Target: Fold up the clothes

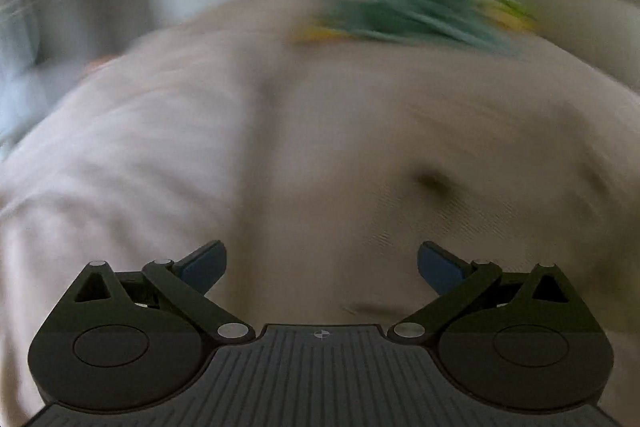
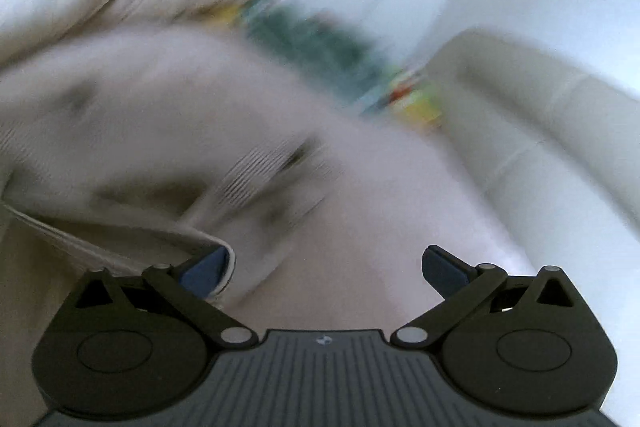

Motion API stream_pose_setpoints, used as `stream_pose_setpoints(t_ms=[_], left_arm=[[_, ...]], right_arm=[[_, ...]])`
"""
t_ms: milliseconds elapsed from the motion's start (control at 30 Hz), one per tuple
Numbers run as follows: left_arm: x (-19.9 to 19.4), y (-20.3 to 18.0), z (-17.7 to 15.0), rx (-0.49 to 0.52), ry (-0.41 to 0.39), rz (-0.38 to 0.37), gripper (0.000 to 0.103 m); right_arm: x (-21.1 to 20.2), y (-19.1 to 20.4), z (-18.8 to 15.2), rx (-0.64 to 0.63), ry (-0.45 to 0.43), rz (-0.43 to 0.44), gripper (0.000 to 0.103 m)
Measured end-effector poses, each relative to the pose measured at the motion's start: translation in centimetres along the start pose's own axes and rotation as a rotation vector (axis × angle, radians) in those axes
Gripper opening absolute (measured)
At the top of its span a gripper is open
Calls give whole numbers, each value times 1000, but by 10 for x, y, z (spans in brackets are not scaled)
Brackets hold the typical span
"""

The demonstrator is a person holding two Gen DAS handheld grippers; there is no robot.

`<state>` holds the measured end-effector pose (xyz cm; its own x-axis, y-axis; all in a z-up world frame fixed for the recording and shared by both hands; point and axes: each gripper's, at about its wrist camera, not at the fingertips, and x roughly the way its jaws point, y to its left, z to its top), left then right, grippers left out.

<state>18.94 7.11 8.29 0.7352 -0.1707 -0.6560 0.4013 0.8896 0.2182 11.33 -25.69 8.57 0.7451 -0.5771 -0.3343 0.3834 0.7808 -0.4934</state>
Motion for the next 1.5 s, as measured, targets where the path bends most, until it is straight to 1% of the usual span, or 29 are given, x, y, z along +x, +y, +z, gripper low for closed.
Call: stream_pose_setpoints(t_ms=[33, 67, 100, 133, 167, 233, 300, 333, 400, 500, 533, 567, 600, 667, 733, 800, 833, 867, 900, 933, 1000, 1067, 1133, 1167, 1233, 1267, 1367, 1400, 1500], left_arm=[[3, -10, -4, 67, 3, 3, 103], [8, -20, -8, 124, 6, 32, 103], [13, -29, -12, 182, 8, 62, 103], [19, -33, -15, 208, 22, 96, 103], [26, -31, -16, 209, 40, 123, 103], [30, -26, -17, 193, 75, 157, 103], [33, -17, -16, 183, 148, 130, 103], [31, -11, -17, 168, 167, 125, 103], [24, -1, -19, 133, 187, 132, 103], [11, 13, -16, 52, 194, 165, 103], [7, 18, -14, 24, 195, 177, 103], [1, 24, -13, -14, 194, 175, 103], [-7, 29, -14, -50, 191, 164, 103], [-20, 40, -18, -110, 185, 137, 103], [-24, 47, -17, -137, 179, 117, 103], [-17, 46, -9, -146, 167, 123, 103], [-11, 45, -6, -155, 155, 117, 103], [-5, 43, -1, -165, 140, 107, 103], [1, 42, 3, -175, 125, 98, 103], [6, 40, 5, -167, 120, 83, 103], [15, 36, 8, -138, 117, 50, 103], [27, 27, 8, -69, 134, 33, 103], [42, 17, 4, 14, 166, 13, 103], [51, 11, 2, 57, 182, 3, 103], [65, 0, -3, 145, 221, -7, 103], [71, -5, -6, 195, 232, -6, 103], [83, -17, -17, 330, 234, 28, 103], [88, -18, -19, 359, 235, 42, 103], [97, -19, -22, 393, 225, 108, 103]], right_arm=[[4, -10, 11, 19, -35, -108, 103], [9, -16, 18, 13, -43, -147, 103], [14, -21, 21, -3, -25, -112, 103], [14, -22, 20, -13, 4, -30, 103], [14, -23, 18, -21, 34, 57, 103], [5, -18, 5, -56, 74, 199, 103], [-13, -5, -10, -102, 95, 285, 103], [-24, 3, -16, -118, 102, 324, 103], [-43, 20, -24, -147, 87, 428, 103], [-58, 62, -26, -306, -51, 436, 103], [-57, 75, -24, -363, -105, 421, 103], [-55, 89, -22, -419, -161, 403, 103], [-51, 100, -20, -459, -194, 406, 103], [-45, 123, -17, -585, -245, 486, 103], [-40, 147, -16, -730, -304, 562, 103], [-38, 174, -17, -896, -374, 625, 103], [-35, 184, -10, -927, -422, 623, 103], [-26, 192, 8, -879, -467, 553, 103], [-13, 197, 31, -773, -465, 475, 103], [4, 193, 61, -612, -414, 409, 103], [42, 165, 111, -251, -257, 260, 103], [73, 137, 128, -75, -117, 217, 103], [86, 120, 124, -91, 19, 358, 103], [83, 114, 114, -112, 43, 397, 103], [61, 101, 87, -170, 48, 428, 103], [54, 99, 78, -175, 54, 417, 103], [32, 95, 51, -181, 72, 376, 103], [25, 93, 42, -182, 77, 362, 103], [4, 89, 16, -188, 95, 320, 103]])
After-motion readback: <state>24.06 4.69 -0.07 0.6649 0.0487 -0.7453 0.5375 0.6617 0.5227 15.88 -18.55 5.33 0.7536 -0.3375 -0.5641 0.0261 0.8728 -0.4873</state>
